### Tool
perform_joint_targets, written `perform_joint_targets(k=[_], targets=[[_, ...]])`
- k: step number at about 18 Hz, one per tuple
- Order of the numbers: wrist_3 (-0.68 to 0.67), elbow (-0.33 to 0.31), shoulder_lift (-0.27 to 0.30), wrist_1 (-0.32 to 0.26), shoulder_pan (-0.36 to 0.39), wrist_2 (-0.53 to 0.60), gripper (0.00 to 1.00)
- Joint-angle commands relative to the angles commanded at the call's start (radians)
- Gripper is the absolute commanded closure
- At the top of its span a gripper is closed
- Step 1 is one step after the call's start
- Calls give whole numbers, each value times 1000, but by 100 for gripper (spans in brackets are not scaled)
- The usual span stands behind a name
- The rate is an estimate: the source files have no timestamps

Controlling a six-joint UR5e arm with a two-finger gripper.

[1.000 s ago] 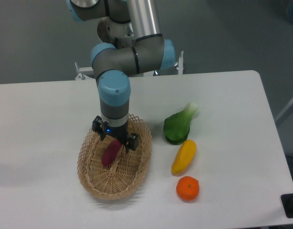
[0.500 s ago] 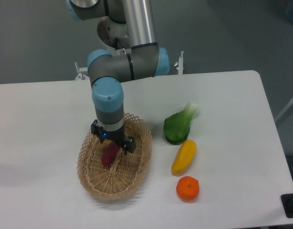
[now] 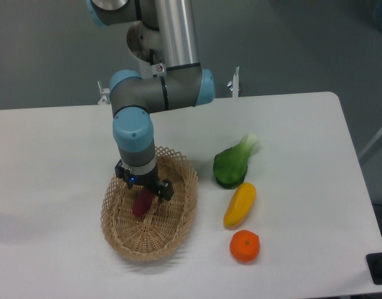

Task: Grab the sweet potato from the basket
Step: 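Lower the gripper onto the sweet potato and close on it, then lift the sweet potato out of the basket and carry it beside the bok choy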

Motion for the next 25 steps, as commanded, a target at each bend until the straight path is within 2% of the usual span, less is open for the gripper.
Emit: perform_joint_targets(k=[3, 6, 10, 15, 18, 22, 25], targets=[[-2, 0, -5, 2, 0, 3, 0], [-2, 0, -20, 14, -23, 54, 0], [-3, -5, -21, 31, -26, 55, 5], [-2, -5, -18, 32, -28, 54, 32], [0, -3, -18, 31, -28, 54, 45], [6, 0, -17, 32, -26, 55, 56], [15, 9, -15, 31, -26, 54, 59]])
